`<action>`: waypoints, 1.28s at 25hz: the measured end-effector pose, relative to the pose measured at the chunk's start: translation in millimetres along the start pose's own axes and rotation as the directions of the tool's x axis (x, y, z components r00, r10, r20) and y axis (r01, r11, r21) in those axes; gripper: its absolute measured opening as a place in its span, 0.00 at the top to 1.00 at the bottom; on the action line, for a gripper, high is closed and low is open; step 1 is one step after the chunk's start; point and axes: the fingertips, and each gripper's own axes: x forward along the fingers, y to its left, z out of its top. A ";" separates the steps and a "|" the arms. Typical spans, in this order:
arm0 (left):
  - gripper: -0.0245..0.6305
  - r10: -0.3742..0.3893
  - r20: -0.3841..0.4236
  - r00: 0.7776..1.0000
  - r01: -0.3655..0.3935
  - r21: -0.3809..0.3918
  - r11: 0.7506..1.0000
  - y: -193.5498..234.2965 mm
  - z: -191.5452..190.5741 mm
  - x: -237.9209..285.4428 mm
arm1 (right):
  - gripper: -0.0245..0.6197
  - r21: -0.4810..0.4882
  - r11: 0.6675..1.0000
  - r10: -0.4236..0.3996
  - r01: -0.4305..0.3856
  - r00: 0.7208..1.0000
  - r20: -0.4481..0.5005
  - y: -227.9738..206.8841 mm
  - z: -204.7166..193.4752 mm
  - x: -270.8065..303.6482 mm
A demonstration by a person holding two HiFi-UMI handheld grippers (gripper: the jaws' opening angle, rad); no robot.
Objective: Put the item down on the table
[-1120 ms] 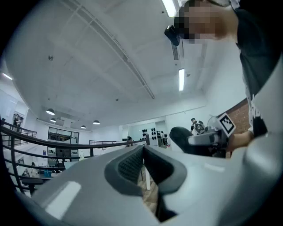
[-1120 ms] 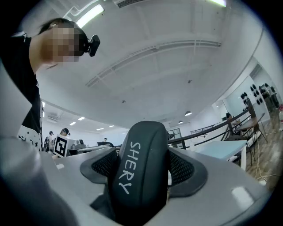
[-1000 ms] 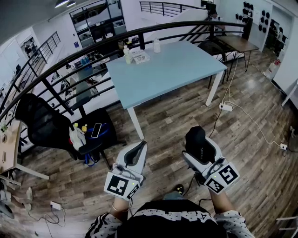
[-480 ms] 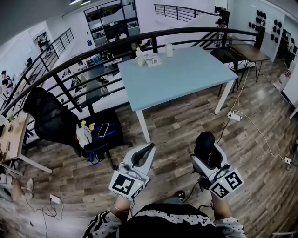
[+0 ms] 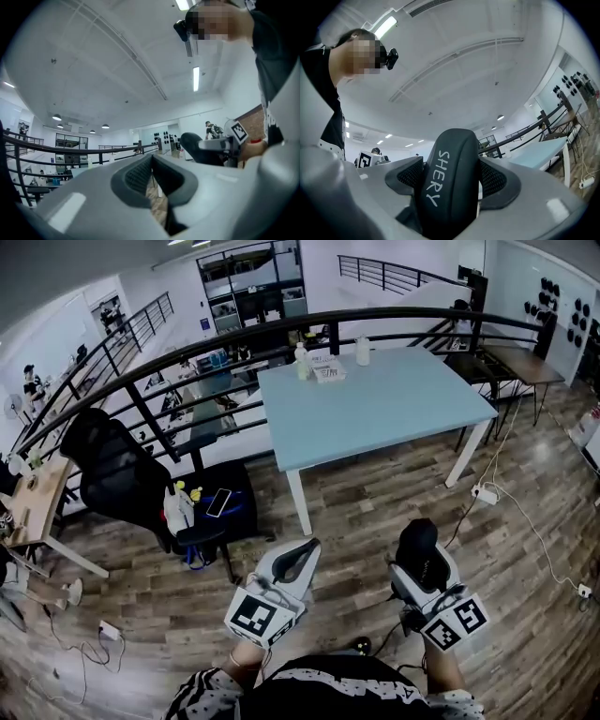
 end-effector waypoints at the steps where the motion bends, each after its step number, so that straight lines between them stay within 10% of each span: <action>1: 0.96 0.006 -0.001 1.000 -0.006 -0.002 1.000 1.1 -0.2 1.9 | 0.38 0.003 1.000 0.003 -0.003 1.000 0.000 -2.9 -0.2 1.5; 32: 0.96 0.056 -0.049 0.997 -0.056 0.012 0.998 -28.4 -13.8 83.1 | 0.38 0.050 0.994 0.101 -0.101 0.995 0.001 -90.1 5.3 -2.1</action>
